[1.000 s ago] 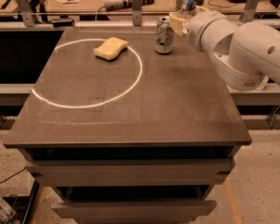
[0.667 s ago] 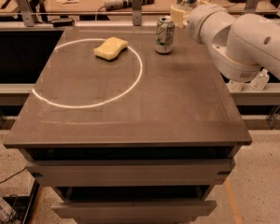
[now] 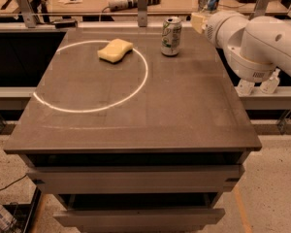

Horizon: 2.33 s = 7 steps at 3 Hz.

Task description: Move redbull can near 7up can

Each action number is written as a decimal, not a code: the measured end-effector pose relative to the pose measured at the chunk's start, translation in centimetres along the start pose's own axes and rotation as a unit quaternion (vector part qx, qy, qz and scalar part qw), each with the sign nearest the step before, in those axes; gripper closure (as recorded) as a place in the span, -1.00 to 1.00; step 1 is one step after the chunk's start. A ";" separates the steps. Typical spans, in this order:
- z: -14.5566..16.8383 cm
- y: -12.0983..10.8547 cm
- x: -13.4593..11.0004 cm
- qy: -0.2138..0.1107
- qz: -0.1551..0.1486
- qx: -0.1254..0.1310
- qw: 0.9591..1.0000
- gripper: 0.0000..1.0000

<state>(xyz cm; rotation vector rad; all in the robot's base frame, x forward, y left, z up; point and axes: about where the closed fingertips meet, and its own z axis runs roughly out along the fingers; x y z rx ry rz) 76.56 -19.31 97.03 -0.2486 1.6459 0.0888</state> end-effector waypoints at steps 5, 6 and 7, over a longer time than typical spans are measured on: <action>4.8 1.3 11.2 0.054 0.005 -0.048 0.997 1.00; 4.8 1.3 11.5 0.056 0.005 -0.049 0.997 1.00; 4.9 1.5 11.5 0.056 0.005 -0.050 0.997 0.63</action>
Offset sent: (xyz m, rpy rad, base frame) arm 0.0256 -0.0144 -0.0774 0.0222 0.0487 0.0304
